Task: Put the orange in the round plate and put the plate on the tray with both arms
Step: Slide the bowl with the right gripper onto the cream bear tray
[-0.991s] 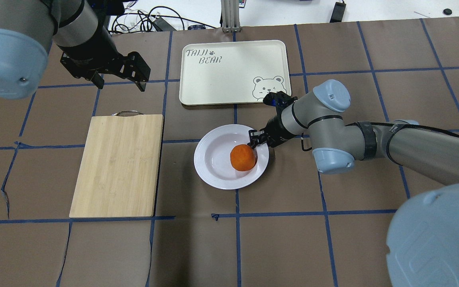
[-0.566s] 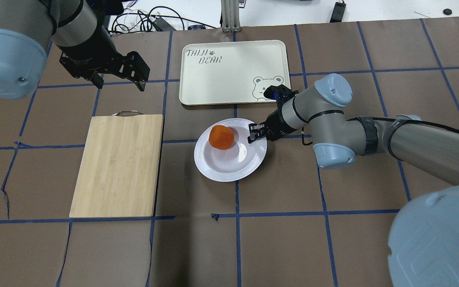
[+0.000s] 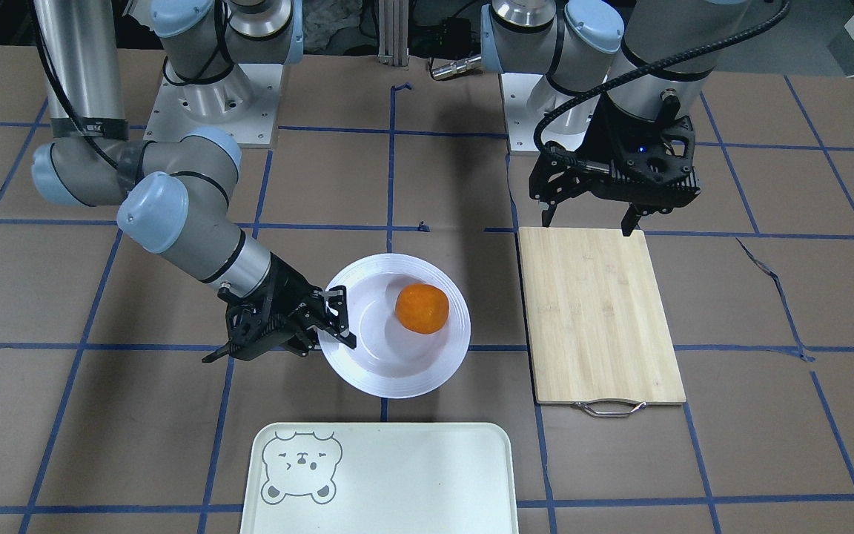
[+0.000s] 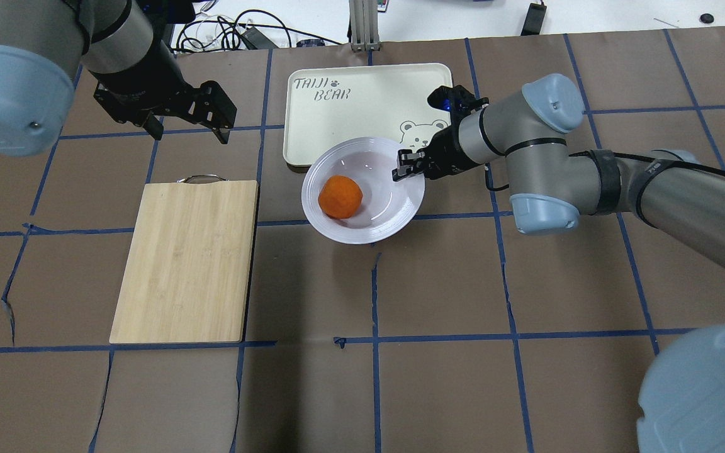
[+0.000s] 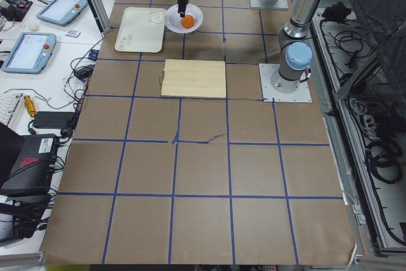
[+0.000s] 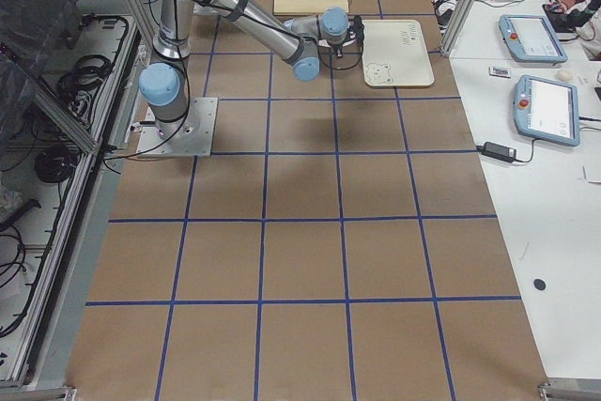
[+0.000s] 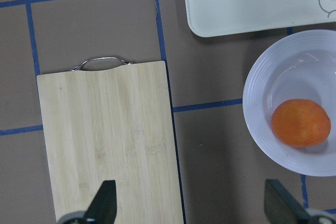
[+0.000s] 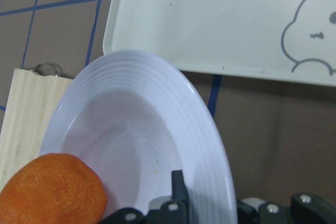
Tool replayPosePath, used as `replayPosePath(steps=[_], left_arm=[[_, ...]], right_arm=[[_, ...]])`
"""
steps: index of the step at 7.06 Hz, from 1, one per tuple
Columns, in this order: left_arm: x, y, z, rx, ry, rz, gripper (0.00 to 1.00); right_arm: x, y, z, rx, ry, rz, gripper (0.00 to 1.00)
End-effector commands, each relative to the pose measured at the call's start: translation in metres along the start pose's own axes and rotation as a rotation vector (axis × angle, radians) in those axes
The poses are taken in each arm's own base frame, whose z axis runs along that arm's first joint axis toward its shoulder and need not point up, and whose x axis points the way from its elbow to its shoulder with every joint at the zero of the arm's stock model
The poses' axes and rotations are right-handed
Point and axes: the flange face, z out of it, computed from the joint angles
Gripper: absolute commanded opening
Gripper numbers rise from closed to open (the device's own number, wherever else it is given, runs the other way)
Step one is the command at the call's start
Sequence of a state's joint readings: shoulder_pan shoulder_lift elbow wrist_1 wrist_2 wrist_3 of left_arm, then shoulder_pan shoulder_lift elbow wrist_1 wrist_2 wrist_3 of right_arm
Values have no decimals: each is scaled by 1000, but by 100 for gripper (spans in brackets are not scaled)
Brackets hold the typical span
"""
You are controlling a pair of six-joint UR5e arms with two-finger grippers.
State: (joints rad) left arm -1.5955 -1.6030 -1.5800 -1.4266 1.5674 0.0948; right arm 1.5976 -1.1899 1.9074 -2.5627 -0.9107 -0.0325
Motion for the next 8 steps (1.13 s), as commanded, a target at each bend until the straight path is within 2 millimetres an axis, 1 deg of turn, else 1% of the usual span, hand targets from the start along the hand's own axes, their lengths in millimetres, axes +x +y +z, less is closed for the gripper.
replayPosePath(steps=[1,2,3,5,6,7,8], left_arm=[[0,0,0,0,0,0,100],[0,0,0,0,0,-1,100],[0,0,0,0,0,-1,100],[1,0,0,0,1,0,100],[0,0,0,0,0,-1,100],[1,0,0,0,0,0,100],[1,0,0,0,1,0,100]], right_arm=[[13,-40,-16,57,-23,31,0],[21,-58,-11,64,-76,105,0],[35,-82,-1,74,-94,111,0],[57,-132,18,106,-95,115,0],[74,-146,38,102,-95,116,0],[88,-154,56,102,-95,114,0],[95,-160,62,106,-82,110,0]])
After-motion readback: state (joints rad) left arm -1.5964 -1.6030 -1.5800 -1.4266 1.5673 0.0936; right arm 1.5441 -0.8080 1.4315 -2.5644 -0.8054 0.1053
